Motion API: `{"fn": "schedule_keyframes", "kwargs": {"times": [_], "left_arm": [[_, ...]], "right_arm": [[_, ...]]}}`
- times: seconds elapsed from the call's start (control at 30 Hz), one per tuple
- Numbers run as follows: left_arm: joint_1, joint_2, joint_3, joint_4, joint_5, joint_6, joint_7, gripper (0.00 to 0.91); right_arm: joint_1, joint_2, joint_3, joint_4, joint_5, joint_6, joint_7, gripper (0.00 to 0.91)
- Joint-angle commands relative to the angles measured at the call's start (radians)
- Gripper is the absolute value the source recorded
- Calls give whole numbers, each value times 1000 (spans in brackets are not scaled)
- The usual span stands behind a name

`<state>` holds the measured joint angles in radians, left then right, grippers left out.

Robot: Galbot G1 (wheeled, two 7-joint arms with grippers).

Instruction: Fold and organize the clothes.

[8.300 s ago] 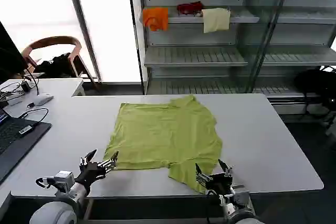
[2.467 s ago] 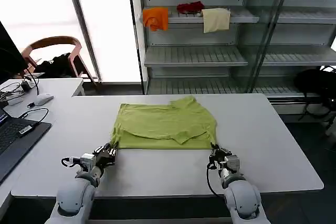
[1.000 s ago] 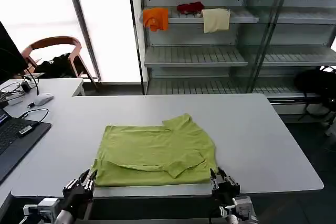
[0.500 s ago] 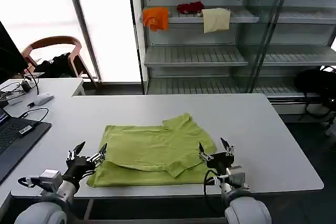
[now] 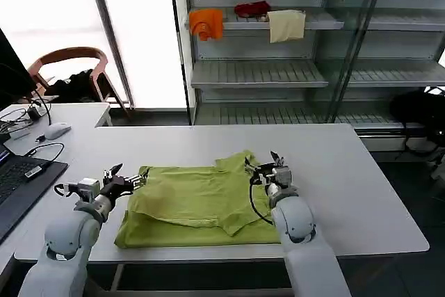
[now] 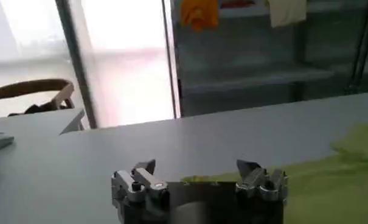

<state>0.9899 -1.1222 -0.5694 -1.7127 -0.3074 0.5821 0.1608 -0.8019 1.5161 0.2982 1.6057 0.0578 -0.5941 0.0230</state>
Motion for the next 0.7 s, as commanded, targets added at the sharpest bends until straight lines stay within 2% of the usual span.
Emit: {"fn": "schedule_keyframes", "kwargs": {"times": [0.03, 0.43, 0.6, 0.63, 0.7], "left_arm": [[-127, 36, 44, 181, 32, -2, 30, 907], [-127, -7, 85, 196, 109, -2, 34, 907], [-129, -13, 89, 206, 121, -3, 34, 786], [-128, -16, 89, 209, 121, -3, 35, 635], [-127, -20, 89, 212, 125, -3, 35, 595]], "right_arm": [[117, 17, -15, -179, 24, 0, 2, 907], [111, 27, -5, -207, 28, 3, -2, 907], [112, 32, -2, -215, 55, 4, 0, 907], [111, 31, -5, -214, 53, 4, 1, 907], [108, 30, -8, -214, 42, 4, -1, 887]]}}
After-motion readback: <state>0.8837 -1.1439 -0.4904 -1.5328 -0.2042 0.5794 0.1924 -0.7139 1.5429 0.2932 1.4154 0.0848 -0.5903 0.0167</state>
